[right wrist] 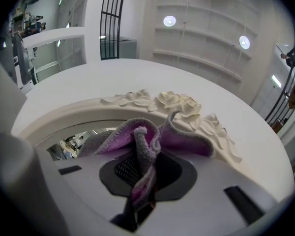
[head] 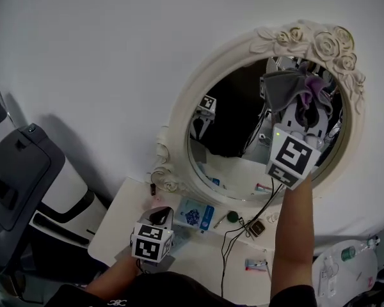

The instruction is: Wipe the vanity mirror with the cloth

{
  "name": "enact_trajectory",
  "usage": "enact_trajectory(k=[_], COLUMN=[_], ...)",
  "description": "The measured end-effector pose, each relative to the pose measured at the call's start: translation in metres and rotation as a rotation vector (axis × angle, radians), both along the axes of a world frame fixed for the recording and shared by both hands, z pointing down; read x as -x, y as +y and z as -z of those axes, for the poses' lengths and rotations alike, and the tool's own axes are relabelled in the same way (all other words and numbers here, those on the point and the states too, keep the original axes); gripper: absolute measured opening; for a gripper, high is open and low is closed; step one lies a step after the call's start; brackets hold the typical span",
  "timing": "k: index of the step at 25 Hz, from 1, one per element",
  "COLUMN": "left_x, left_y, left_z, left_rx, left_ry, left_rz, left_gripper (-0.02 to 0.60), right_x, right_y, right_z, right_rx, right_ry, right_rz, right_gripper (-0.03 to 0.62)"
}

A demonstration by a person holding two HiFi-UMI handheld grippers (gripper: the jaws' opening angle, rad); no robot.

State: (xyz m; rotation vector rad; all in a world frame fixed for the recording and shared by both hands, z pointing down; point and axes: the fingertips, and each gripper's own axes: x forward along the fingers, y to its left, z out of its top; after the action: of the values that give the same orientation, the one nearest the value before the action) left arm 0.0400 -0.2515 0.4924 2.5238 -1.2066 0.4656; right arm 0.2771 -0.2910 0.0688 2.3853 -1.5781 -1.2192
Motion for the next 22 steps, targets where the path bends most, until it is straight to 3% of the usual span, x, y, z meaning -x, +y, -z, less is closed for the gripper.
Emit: enact_trajectory(k=[10,22], left_x=[-0.016,-0.021], left_y=[0.003,0.000], left_z=[-0.008,-0.013], left_rx=[0.017,0.029], left_ry=[-0.023,-0.027], left_rz=[-0.048,-0.061], left_gripper=[-0.002,-0.002], right_x=[-0.109,-0.175], right_y=[0.046,0.074], right_z=[-0.013,-0.081], right_rx=[-0.069,-0.070], right_ry=[-0.177,-0.362], right_rz=[-0.089,-0.169], right_gripper=[0.051,0.051])
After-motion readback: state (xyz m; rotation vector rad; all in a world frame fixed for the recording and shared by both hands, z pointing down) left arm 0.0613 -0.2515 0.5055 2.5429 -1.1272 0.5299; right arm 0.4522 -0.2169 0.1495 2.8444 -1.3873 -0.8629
